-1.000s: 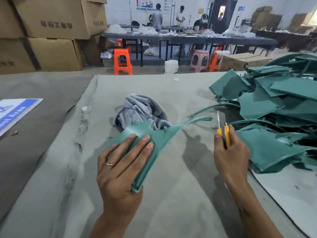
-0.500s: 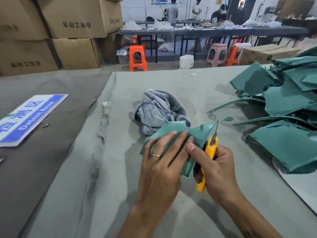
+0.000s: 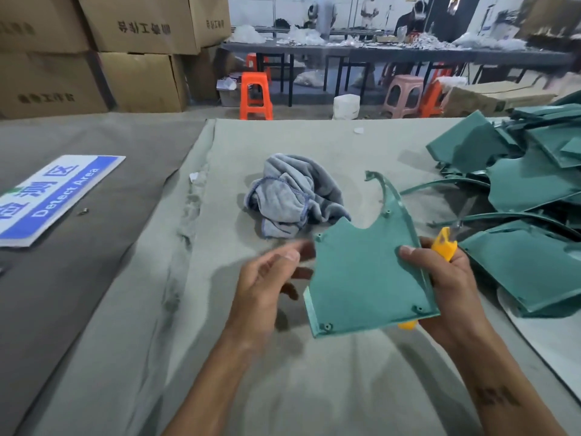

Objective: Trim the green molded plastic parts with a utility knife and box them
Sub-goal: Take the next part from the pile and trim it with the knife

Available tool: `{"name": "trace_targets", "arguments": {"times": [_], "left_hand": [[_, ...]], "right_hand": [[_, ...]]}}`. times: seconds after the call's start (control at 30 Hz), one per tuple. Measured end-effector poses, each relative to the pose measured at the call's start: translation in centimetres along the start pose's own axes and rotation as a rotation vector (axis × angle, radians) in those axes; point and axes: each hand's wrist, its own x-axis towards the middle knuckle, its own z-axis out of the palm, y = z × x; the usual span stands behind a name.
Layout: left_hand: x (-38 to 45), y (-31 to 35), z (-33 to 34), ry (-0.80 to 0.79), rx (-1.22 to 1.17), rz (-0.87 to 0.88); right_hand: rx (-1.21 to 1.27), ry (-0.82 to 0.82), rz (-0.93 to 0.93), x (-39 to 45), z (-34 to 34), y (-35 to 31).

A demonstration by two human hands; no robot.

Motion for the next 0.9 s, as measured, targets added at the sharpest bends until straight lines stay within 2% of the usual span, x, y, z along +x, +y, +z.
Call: {"name": "trace_targets", "arguments": {"times": [0.13, 0.2, 0.27, 0.33, 0.43, 0.53, 0.63, 0.73, 0.9], "left_hand": [[-0.6, 0.1, -0.1, -0.260, -0.026, -0.166], [-0.9, 0.5, 0.0, -0.289, -0.021, -0.209], [-0.8, 0.7, 0.2, -0.141, -0.001, -0.190], [-0.6, 1.0, 0.5, 0.044, -0.076, -0.093], [-0.5, 1.7, 0.9, 0.196, -0.194, 0.019], [-1.1, 2.0, 1.6, 0.208, -0.119, 0.039], [-1.5, 2.0, 2.0, 0.278, -0.056, 0.195], [-1.5, 2.1, 1.6, 0.394, 0.054, 0.355], [-0.2, 1.0, 0.0, 0.563, 0.111, 0.228]], "right_hand": [[-0.024, -0.128, 0.070, -0.3, 0.5, 0.2], [-0.079, -0.068, 0.014, -0.1, 1.1, 0.9], [-0.228, 0.078, -0.140, 0.1, 1.2, 1.6], [-0.431, 0.134, -0.316, 0.1, 0.8, 2.0], [-0.491, 0.052, -0.492, -0.4, 0.9, 2.3], [-0.475, -0.090, -0.656, -1.4, 2.1, 2.2], [-0.567, -0.170, -0.839, -2.3, 2.9, 2.3], [-0.569, -0.183, -0.875, -2.6, 3.0, 2.3], [-0.749, -0.341, -0.790, -2.0, 2.4, 2.7]]}}
